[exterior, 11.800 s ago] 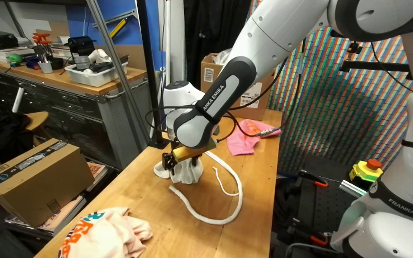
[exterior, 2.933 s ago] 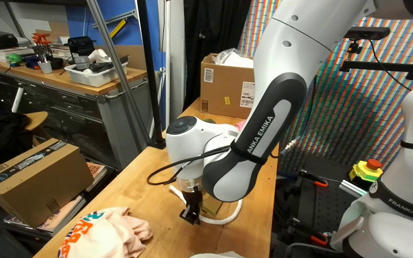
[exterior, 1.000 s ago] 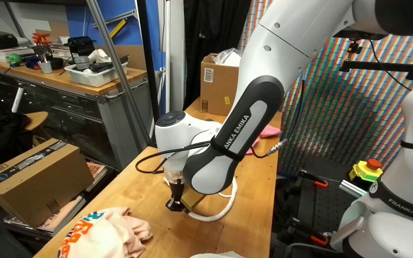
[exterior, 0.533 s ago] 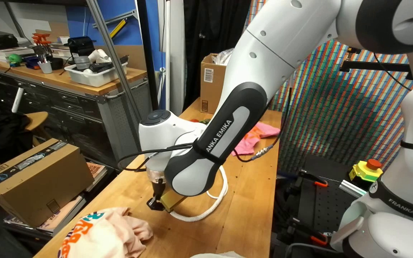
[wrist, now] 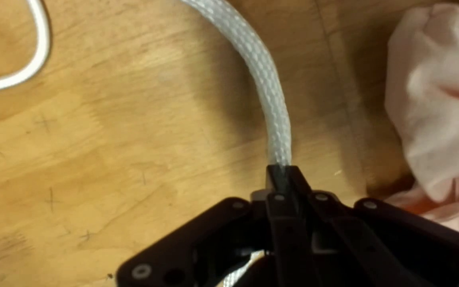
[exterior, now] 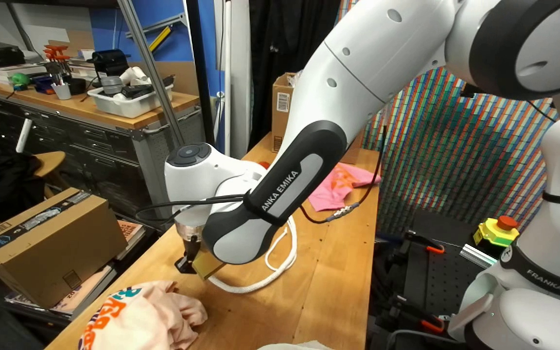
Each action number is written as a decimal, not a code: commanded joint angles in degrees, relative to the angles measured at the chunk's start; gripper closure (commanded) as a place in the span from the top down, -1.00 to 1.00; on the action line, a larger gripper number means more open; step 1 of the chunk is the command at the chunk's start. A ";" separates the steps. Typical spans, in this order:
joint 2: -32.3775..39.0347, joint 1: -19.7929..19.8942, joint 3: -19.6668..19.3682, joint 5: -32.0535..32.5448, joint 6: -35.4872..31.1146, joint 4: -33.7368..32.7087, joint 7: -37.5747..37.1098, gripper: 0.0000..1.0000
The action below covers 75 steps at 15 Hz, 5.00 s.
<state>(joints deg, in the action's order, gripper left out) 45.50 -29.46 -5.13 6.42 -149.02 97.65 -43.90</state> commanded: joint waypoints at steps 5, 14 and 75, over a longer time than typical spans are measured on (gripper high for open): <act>6.61 -0.73 -7.75 4.70 0.70 -7.05 -6.88 -0.87; 5.17 -0.98 -10.95 6.61 0.37 -6.09 -11.32 -0.85; -16.63 16.56 -8.36 -1.49 -14.67 34.20 -24.17 1.00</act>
<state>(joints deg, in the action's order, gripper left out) 31.85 -12.57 -12.82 5.94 -161.97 130.30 -69.84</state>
